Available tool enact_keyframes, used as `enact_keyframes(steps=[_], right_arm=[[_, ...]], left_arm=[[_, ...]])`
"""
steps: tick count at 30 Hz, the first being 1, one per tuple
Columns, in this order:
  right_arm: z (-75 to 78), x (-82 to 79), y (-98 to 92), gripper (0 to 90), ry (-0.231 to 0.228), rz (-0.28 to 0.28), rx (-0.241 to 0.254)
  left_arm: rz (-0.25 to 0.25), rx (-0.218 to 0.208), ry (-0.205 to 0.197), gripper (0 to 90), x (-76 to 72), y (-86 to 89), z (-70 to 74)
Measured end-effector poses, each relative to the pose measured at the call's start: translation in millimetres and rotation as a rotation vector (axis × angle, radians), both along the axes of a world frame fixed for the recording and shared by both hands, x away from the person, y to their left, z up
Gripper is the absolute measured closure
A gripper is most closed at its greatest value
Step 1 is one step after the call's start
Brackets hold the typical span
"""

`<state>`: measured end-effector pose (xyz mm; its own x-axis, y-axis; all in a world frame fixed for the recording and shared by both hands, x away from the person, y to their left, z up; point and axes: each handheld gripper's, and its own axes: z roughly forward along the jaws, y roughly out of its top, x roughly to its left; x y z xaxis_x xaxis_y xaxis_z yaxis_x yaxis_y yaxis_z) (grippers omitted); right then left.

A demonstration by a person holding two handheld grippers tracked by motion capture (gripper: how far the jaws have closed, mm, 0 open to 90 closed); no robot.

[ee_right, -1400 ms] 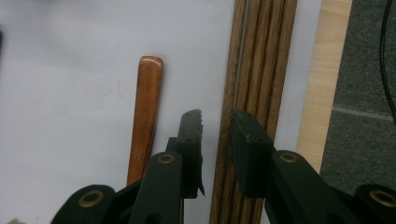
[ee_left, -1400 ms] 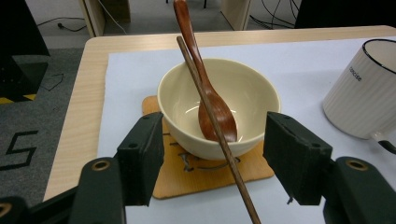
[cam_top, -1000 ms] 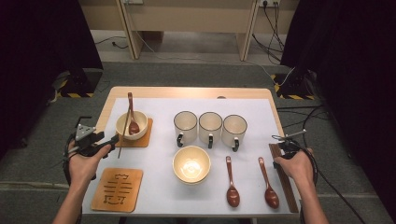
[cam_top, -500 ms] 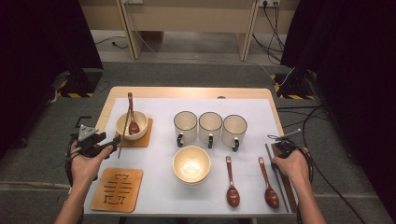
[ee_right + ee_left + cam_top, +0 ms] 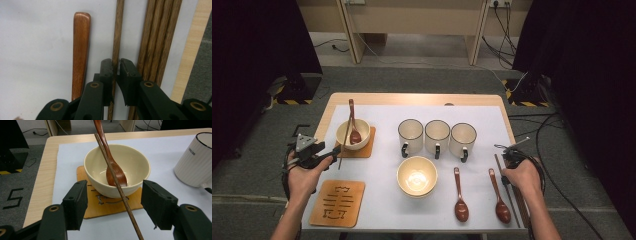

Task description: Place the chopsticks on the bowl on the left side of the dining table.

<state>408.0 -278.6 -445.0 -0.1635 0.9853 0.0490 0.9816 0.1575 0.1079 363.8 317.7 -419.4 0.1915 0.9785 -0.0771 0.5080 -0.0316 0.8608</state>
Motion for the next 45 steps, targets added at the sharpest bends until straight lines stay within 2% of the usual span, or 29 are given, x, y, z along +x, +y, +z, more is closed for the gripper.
enact_keyframes(steps=[8, 11, 17, 23, 45], right_arm=[[0.7, -2.8, 1.5, 80.6, 0.041, -0.014, -0.018], [-0.8, -2.8, 1.6, 81.3, 0.043, -0.012, -0.018], [-1.1, -0.9, 2.7, 85.0, 0.054, -0.056, -0.028], [-0.4, -0.5, 0.5, 85.3, 0.057, -0.088, -0.007], [24.9, 3.0, -3.0, 85.3, -0.108, -0.058, 0.034]], left_arm=[[0.002, -0.002, -0.003, 37.3, -0.5, 0.4, 1.1], [0.003, -0.002, -0.005, 37.4, -0.6, 0.7, 1.4], [0.003, -0.003, -0.005, 37.3, -0.9, 1.1, 1.6], [0.003, -0.003, -0.004, 37.3, -0.8, 0.8, 1.2], [0.004, -0.004, -0.006, 37.3, -0.9, 0.4, 1.7]])
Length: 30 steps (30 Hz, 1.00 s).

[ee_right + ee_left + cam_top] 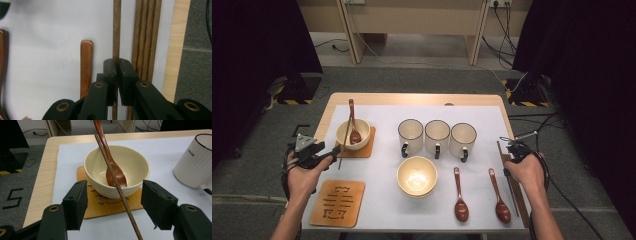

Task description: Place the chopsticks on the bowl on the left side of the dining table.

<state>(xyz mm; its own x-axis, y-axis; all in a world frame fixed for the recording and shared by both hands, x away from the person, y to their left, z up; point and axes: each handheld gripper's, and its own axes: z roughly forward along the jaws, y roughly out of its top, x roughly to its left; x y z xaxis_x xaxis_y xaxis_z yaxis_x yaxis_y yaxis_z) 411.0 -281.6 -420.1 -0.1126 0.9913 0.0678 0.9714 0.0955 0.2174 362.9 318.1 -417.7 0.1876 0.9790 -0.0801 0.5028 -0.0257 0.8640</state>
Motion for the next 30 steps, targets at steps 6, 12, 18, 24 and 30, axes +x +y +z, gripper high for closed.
enact_keyframes(steps=[6, 12, 18, 24, 30], right_arm=[[7.4, 1.1, 0.6, 85.3, -0.044, -0.008, 0.008], [11.7, 2.4, 0.2, 85.3, -0.083, -0.005, 0.012], [16.2, 3.4, 0.2, 85.3, -0.127, 0.000, 0.015], [22.5, 4.4, 0.6, 85.3, -0.176, -0.010, 0.020], [26.2, 5.5, 0.0, 85.3, -0.223, -0.017, 0.029]], left_arm=[[-0.003, 0.001, 0.000, 37.4, 0.1, -0.7, 0.1], [-0.004, 0.000, 0.001, 37.3, 0.2, -0.8, 0.0], [-0.004, -0.001, 0.001, 37.3, 0.2, -1.1, 0.2], [-0.004, 0.000, -0.001, 37.3, 0.1, -1.3, 0.3], [-0.003, 0.000, -0.001, 37.2, 0.0, -1.1, 0.7]])
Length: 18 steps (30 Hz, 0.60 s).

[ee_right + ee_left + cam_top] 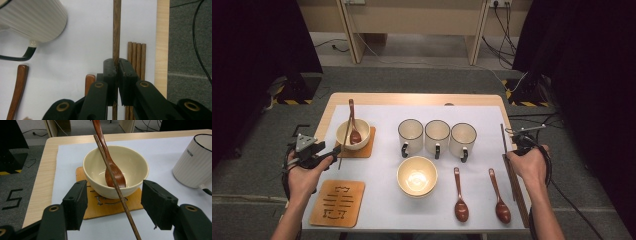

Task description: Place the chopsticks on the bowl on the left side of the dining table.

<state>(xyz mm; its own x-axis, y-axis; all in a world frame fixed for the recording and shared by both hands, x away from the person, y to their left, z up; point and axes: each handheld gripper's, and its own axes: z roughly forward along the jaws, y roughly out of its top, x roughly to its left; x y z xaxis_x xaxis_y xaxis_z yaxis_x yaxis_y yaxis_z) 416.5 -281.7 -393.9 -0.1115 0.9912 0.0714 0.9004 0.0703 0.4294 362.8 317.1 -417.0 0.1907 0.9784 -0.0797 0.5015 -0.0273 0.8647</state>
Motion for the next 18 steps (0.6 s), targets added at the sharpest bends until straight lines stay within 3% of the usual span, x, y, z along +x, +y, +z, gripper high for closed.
enact_keyframes(steps=[18], right_arm=[[10.9, 3.5, 2.7, 85.3, -0.132, -0.003, 0.009]], left_arm=[[0.002, 0.002, -0.005, 37.2, -0.5, 0.3, 1.3]])
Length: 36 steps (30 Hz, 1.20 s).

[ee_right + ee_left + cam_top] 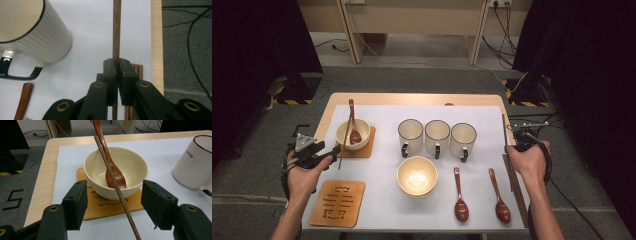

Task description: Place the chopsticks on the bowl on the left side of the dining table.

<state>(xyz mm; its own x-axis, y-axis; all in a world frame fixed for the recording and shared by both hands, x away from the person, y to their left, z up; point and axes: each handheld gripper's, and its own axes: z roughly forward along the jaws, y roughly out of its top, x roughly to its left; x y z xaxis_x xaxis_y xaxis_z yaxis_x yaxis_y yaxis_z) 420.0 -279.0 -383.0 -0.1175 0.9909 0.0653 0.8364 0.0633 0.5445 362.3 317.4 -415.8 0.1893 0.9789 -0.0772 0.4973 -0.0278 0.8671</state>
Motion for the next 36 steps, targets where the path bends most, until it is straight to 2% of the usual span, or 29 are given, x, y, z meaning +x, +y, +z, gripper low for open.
enact_keyframes(steps=[13, 30, 36], right_arm=[[5.3, 2.8, 1.4, 85.3, -0.107, 0.012, -0.002], [12.6, 9.8, 3.0, 85.4, -0.193, 0.010, -0.002], [15.3, 12.7, 3.7, 85.3, -0.250, 0.016, 0.001]], left_arm=[[0.009, 0.000, -0.001, 36.6, -1.1, 1.2, 0.7], [0.013, 0.000, -0.007, 36.7, -2.6, 1.4, 2.1], [0.019, 0.003, -0.011, 36.7, -3.3, 1.4, 2.3]])
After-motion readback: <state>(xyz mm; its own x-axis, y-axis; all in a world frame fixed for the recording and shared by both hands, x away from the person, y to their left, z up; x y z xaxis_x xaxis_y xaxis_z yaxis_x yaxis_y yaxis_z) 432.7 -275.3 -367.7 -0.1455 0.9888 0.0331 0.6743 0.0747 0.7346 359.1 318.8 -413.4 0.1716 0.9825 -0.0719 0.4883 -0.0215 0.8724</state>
